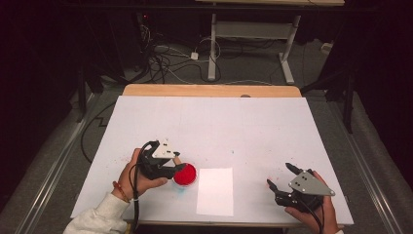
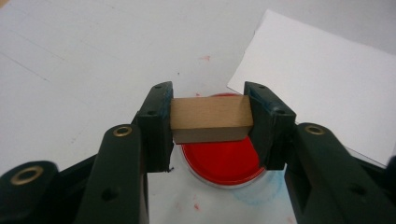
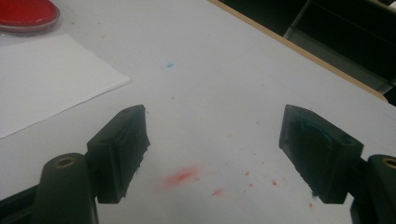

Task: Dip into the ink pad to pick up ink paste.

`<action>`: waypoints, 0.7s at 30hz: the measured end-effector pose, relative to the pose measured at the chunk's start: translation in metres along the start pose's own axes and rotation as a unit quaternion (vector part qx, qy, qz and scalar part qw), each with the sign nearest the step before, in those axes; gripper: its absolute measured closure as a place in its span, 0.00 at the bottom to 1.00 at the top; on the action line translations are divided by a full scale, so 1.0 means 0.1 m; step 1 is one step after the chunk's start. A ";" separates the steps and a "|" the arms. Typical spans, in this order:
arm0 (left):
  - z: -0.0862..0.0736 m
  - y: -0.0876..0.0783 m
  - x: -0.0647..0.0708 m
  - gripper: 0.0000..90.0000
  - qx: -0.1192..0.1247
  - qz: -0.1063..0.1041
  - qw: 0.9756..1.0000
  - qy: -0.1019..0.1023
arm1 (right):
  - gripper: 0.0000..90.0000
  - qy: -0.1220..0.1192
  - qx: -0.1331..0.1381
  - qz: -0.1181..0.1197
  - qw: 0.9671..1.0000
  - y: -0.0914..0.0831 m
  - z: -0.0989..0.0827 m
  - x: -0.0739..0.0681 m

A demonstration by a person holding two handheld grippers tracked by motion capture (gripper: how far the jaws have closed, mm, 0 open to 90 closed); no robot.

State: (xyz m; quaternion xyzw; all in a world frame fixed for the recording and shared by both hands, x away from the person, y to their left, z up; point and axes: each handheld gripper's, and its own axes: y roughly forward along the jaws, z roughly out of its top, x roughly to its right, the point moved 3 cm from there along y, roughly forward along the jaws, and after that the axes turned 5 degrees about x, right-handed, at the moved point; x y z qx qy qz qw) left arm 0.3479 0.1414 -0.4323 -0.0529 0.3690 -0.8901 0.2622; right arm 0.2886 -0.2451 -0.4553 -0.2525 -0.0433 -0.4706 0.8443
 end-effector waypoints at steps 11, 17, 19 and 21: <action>0.02 -0.02 0.02 0.59 0.003 0.001 1.000 0.004 | 0.26 0.001 0.001 -0.001 1.000 0.00 0.00 0.00; 0.02 -0.01 0.03 0.59 0.003 -0.003 1.000 0.003 | 0.26 0.001 0.001 -0.002 1.000 0.00 0.00 0.00; 0.01 0.01 0.03 0.59 0.000 -0.006 1.000 0.005 | 0.26 0.002 0.001 -0.001 1.000 0.00 0.00 0.01; 0.00 0.03 0.04 0.59 -0.003 -0.009 1.000 0.004 | 0.26 0.001 0.001 -0.001 1.000 0.01 0.00 0.01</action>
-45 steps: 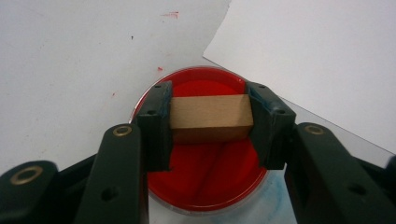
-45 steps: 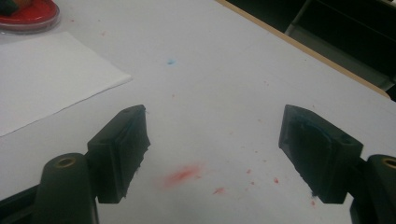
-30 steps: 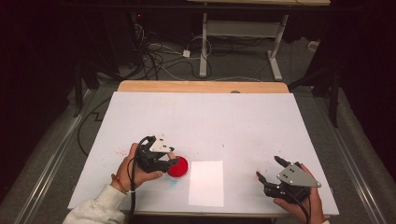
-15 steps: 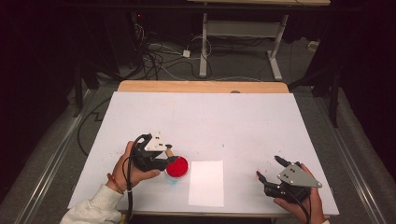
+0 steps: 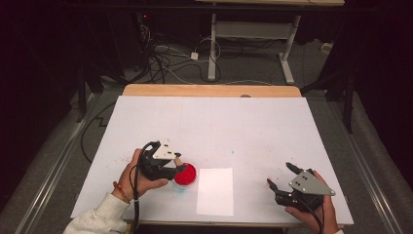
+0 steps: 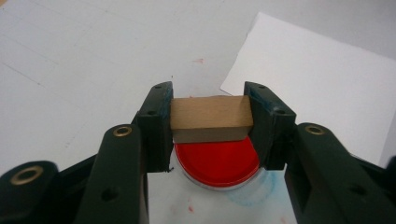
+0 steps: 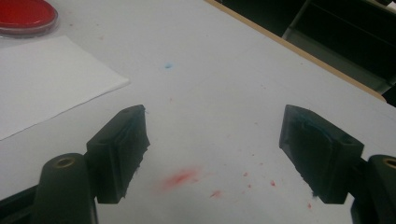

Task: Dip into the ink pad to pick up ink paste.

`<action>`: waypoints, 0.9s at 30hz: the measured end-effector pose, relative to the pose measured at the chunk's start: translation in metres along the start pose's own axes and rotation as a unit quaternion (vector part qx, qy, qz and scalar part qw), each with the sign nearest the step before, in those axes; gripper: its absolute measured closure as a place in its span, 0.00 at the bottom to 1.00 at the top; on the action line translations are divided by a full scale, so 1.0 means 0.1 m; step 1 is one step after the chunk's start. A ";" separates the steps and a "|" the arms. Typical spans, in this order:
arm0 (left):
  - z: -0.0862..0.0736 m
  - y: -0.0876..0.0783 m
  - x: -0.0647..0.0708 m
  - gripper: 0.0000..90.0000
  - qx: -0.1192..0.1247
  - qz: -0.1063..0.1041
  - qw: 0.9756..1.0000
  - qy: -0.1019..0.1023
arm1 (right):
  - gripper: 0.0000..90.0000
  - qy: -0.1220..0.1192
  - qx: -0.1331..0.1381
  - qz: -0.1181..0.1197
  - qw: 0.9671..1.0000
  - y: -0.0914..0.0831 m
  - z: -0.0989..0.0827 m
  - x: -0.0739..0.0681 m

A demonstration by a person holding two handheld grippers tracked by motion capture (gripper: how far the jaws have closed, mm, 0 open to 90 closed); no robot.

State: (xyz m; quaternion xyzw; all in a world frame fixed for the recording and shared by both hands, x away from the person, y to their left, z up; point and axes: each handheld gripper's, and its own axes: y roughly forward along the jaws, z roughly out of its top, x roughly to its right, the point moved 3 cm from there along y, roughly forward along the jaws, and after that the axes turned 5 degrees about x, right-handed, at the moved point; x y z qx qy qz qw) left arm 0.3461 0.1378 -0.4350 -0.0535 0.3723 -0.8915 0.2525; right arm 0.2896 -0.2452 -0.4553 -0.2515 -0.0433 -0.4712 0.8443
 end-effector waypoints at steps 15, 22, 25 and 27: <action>-0.12 0.24 0.02 0.60 -0.033 -0.018 0.999 0.005 | 0.26 0.001 -0.008 0.004 1.000 0.06 -0.01 0.00; -0.16 0.30 0.03 0.59 -0.039 -0.024 0.999 0.003 | 0.26 0.001 -0.007 0.007 1.000 0.07 0.00 -0.01; -0.17 0.32 0.05 0.59 -0.041 -0.029 0.999 0.006 | 0.26 0.000 -0.007 0.008 1.000 0.09 0.01 -0.01; -0.19 0.33 0.05 0.59 -0.040 -0.031 0.999 0.001 | 0.26 -0.001 -0.006 0.010 1.000 0.10 0.01 -0.02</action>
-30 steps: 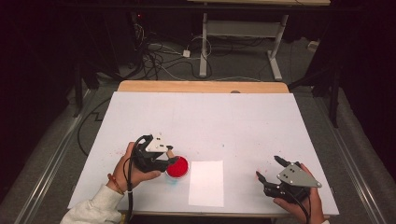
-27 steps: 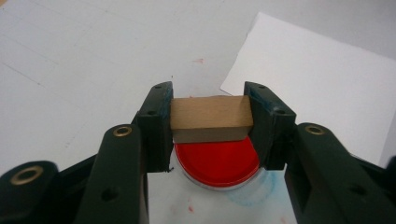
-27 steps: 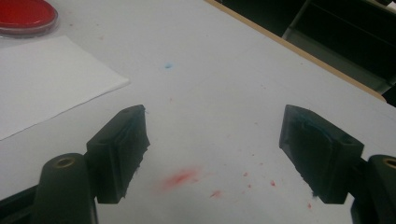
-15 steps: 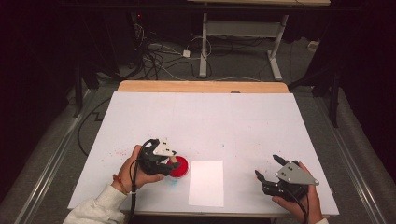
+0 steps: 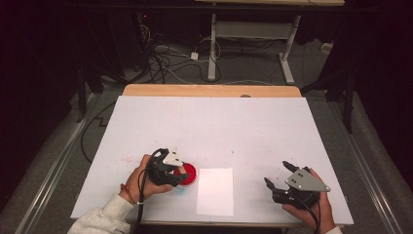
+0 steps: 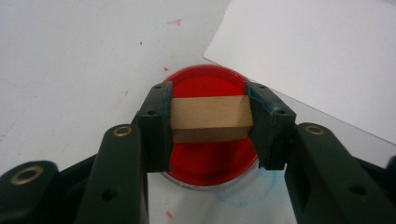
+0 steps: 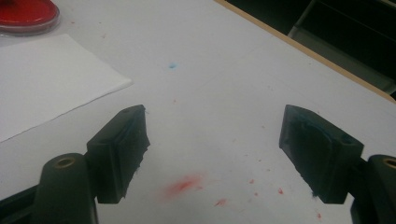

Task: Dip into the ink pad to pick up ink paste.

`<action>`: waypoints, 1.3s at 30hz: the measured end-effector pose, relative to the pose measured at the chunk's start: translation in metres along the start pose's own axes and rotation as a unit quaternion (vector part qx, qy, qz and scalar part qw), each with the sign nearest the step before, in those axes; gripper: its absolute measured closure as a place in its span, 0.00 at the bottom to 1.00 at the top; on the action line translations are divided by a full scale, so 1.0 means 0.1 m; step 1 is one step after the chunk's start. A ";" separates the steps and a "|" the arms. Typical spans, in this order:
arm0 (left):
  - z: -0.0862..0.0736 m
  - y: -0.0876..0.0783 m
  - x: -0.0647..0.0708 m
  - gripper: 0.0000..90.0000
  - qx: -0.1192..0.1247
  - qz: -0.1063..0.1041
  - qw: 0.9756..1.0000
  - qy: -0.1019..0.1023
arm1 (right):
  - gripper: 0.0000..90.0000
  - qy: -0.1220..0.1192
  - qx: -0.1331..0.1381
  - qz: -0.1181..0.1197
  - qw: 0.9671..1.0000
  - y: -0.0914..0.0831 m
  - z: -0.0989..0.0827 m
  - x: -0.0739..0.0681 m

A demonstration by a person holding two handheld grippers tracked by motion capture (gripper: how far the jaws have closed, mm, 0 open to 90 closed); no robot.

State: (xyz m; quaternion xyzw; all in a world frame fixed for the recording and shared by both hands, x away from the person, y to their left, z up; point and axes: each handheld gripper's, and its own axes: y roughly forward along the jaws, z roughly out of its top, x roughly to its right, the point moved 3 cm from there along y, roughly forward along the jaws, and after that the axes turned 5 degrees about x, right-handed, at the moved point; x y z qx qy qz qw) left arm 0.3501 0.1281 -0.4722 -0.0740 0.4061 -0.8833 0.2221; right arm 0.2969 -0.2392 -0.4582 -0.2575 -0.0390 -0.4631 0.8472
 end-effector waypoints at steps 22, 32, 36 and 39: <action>-0.08 0.14 0.01 0.59 0.008 -0.007 1.000 -0.011 | 0.26 -0.013 -0.001 0.004 1.000 0.05 0.03 -0.03; -0.07 0.15 0.00 0.59 0.000 -0.011 1.000 -0.013 | 0.26 -0.014 0.000 0.002 1.000 0.03 0.03 -0.02; -0.07 0.16 0.00 0.59 0.003 -0.013 1.000 -0.013 | 0.26 -0.011 0.001 0.000 1.000 0.03 0.02 -0.02; -0.08 0.15 -0.01 0.59 0.005 -0.015 1.000 -0.012 | 0.27 -0.012 0.003 -0.006 1.000 0.03 0.02 -0.01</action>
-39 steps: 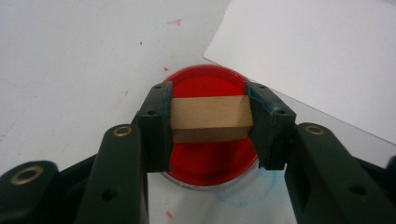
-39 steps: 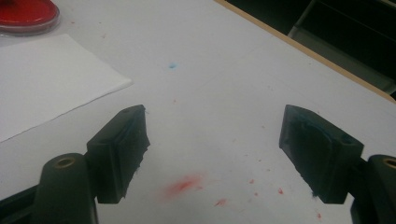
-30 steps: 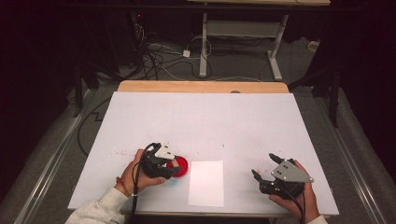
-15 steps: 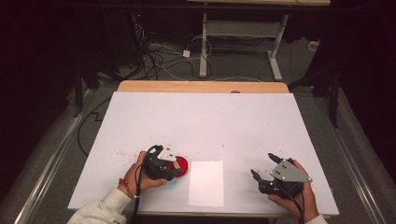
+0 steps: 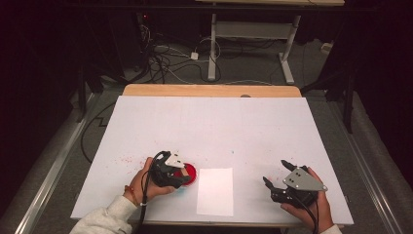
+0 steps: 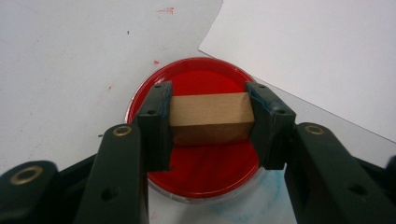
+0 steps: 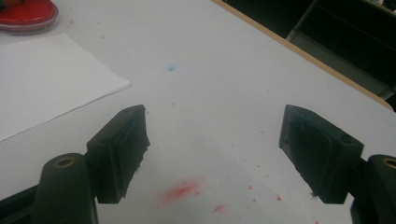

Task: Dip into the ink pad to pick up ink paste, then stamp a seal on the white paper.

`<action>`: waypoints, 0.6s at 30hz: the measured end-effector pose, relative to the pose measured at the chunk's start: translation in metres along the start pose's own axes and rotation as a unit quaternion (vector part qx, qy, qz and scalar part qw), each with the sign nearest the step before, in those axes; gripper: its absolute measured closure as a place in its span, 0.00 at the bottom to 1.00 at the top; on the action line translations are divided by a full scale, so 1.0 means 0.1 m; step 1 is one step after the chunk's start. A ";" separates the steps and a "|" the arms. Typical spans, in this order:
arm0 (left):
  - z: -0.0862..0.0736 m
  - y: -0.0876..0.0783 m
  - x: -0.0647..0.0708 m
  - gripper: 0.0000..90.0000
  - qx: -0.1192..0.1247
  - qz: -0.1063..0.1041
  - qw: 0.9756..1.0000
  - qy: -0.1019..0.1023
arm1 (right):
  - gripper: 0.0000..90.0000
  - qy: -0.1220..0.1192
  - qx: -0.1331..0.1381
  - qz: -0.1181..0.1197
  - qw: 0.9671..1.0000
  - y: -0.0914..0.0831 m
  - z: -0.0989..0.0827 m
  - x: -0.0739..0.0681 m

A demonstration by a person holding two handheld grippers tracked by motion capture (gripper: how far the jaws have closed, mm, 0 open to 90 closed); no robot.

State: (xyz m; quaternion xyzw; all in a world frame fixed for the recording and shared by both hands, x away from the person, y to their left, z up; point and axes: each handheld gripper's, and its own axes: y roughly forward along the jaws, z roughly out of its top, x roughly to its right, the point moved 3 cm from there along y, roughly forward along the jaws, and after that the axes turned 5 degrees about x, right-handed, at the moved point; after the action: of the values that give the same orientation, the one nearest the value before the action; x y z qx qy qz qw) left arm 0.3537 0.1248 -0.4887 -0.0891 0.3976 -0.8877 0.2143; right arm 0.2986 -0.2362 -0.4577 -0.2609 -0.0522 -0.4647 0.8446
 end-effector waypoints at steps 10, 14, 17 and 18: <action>0.00 0.00 0.00 0.59 0.000 0.001 1.000 -0.003 | 0.27 0.000 0.005 -0.006 1.000 -0.03 0.00 0.00; 0.01 0.00 0.00 0.59 -0.004 0.001 1.000 -0.001 | 0.27 0.000 0.003 -0.006 1.000 -0.04 -0.01 0.01; 0.02 -0.01 0.00 0.59 -0.006 0.002 1.000 -0.001 | 0.27 0.002 0.005 -0.007 1.000 -0.05 -0.01 0.02; 0.03 -0.02 0.01 0.59 -0.008 0.007 1.000 0.005 | 0.27 0.002 0.007 -0.007 1.000 -0.05 0.00 0.02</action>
State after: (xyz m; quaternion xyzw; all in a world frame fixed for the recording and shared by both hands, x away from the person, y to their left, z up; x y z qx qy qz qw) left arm 0.3529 0.1231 -0.4855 -0.0837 0.4064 -0.8833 0.2181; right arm 0.2957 -0.2401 -0.4553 -0.2534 -0.0558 -0.4705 0.8434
